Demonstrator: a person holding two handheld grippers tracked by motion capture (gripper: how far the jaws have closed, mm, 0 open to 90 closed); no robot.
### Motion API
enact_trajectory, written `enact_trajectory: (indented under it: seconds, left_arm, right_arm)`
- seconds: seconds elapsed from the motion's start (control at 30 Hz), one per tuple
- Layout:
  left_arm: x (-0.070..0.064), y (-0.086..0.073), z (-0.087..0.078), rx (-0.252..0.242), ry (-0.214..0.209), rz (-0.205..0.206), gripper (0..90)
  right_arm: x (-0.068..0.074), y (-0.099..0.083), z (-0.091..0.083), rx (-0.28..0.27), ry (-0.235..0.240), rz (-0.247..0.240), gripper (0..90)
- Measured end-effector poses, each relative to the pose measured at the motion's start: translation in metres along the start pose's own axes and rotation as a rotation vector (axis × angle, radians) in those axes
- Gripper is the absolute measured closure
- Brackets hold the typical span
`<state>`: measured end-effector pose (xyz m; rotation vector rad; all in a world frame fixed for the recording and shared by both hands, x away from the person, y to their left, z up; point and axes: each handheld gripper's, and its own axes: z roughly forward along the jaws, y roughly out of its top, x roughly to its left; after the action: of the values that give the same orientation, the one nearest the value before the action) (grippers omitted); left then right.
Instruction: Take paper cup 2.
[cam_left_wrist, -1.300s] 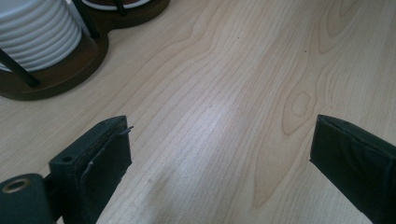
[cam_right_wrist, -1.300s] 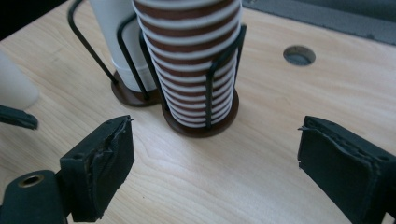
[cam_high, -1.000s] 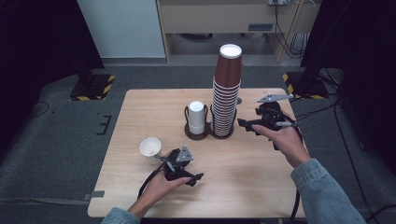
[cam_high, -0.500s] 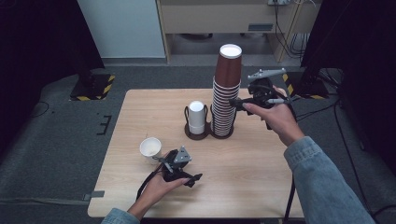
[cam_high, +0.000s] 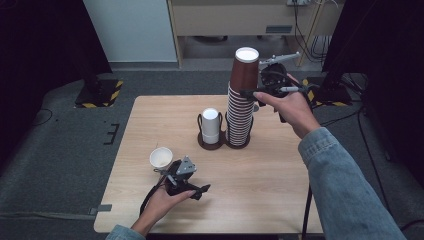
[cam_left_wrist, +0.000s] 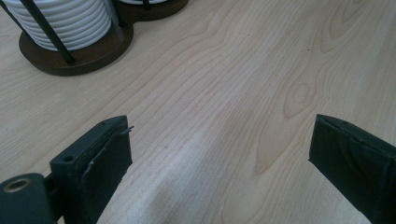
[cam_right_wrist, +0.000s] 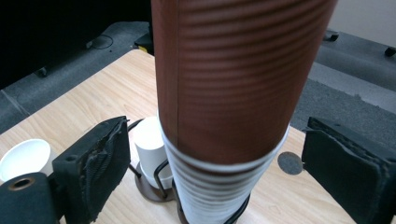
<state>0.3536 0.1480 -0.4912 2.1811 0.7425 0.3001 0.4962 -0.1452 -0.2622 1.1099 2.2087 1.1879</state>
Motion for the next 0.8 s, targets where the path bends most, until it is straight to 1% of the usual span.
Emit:
enact_trajectory:
  seconds: [0.1,0.13,0.2,0.23,0.3,0.37,0.4,0.5,0.57,0.6,0.8]
  left_arm:
    - [-0.002,0.000,-0.001,0.000,-0.008,0.004,4.9]
    - [-0.002,0.000,-0.001,0.000,-0.008,0.004,5.0]
    - [-0.004,-0.001,0.000,0.009,0.005,0.010,5.0]
    - [-0.004,-0.001,0.000,0.009,0.005,0.010,5.0]
    - [-0.004,-0.001,0.001,0.011,-0.003,0.015,5.0]
    - [-0.004,-0.001,0.001,0.016,0.017,0.018,5.1]
    - [-0.005,-0.001,0.001,0.018,0.014,0.014,5.2]
    - [-0.004,-0.001,0.002,0.023,0.011,0.020,5.2]
    - [-0.005,-0.001,0.003,0.022,-0.001,0.020,5.2]
    - [-0.005,-0.002,0.004,0.020,-0.014,0.018,5.2]
    - [-0.006,-0.002,0.005,0.028,-0.013,0.022,5.2]
  right_arm:
    - [0.000,0.009,0.004,-0.007,0.001,0.011,6.9]
    - [0.000,0.009,0.004,-0.007,0.001,0.011,6.9]
    - [0.000,0.016,0.007,-0.009,-0.008,0.010,6.6]
    - [0.000,0.016,0.007,-0.009,-0.008,0.010,6.6]
    - [-0.001,0.021,0.010,-0.015,-0.012,0.012,6.5]
    - [-0.002,0.025,0.012,-0.021,-0.012,0.020,6.3]
    - [-0.004,0.028,0.015,-0.026,-0.014,0.025,6.2]
    - [-0.006,0.031,0.017,-0.030,-0.011,0.038,6.2]
    - [-0.007,0.032,0.019,-0.033,-0.011,0.043,6.3]
    - [-0.008,0.034,0.021,-0.033,-0.013,0.041,6.5]
    - [-0.008,0.036,0.025,-0.041,-0.012,0.055,7.7]
